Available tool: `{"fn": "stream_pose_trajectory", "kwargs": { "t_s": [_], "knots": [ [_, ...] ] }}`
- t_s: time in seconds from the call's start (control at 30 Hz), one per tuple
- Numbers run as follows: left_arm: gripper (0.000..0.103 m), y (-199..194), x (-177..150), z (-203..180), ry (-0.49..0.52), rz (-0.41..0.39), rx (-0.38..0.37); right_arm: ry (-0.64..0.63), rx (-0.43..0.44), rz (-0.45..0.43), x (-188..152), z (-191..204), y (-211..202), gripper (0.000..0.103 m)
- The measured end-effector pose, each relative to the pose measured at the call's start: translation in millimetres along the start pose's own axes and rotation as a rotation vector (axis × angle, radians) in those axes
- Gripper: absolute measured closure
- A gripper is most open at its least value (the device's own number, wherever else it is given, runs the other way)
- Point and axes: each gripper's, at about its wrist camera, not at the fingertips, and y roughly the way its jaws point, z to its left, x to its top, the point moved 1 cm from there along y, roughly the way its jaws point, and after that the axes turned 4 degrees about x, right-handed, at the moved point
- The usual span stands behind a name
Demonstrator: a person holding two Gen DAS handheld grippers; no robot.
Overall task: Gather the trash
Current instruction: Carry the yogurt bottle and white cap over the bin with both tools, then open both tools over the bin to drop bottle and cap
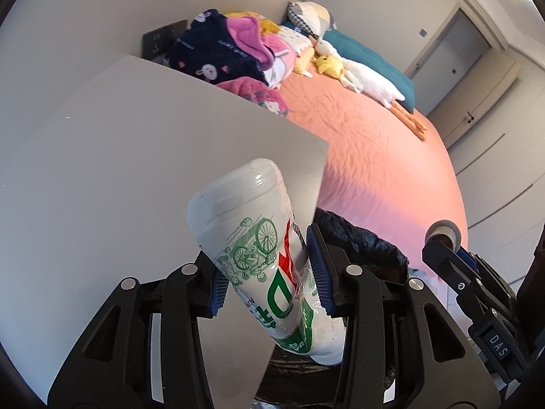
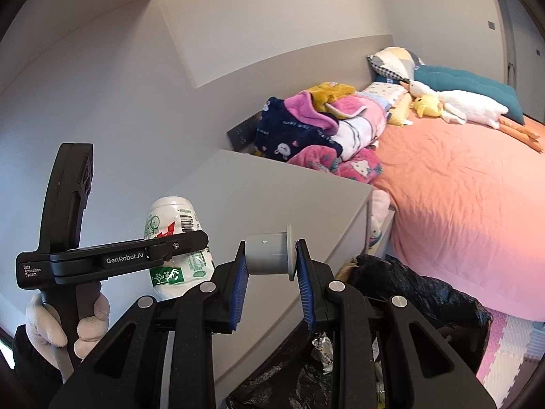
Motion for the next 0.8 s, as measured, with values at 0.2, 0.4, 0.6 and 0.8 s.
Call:
{"fn": "stream_pose_trajectory", "kwargs": {
  "t_s": [0.2, 0.4, 0.6, 0.8],
  "knots": [
    [0.062, 5, -2, -27, 0.055, 0.012, -0.035, 0.036, -0.038, -0.03, -6, -17, -23, 0.074],
    [0.062, 9, -6, -54, 0.106, 0.027, -0.071, 0.07, -0.08, -0.058, -10, -34, -45, 0.074],
    [0.062, 17, -9, -82, 0.17, 0.049, -0.109, 0.102, -0.126, -0.086, -15, -51, -65, 0.074],
    [0.062, 24, -13, -113, 0.242, 0.067, -0.145, 0.133, -0.162, -0.108, -19, -66, -81, 0.074]
  ]
}}
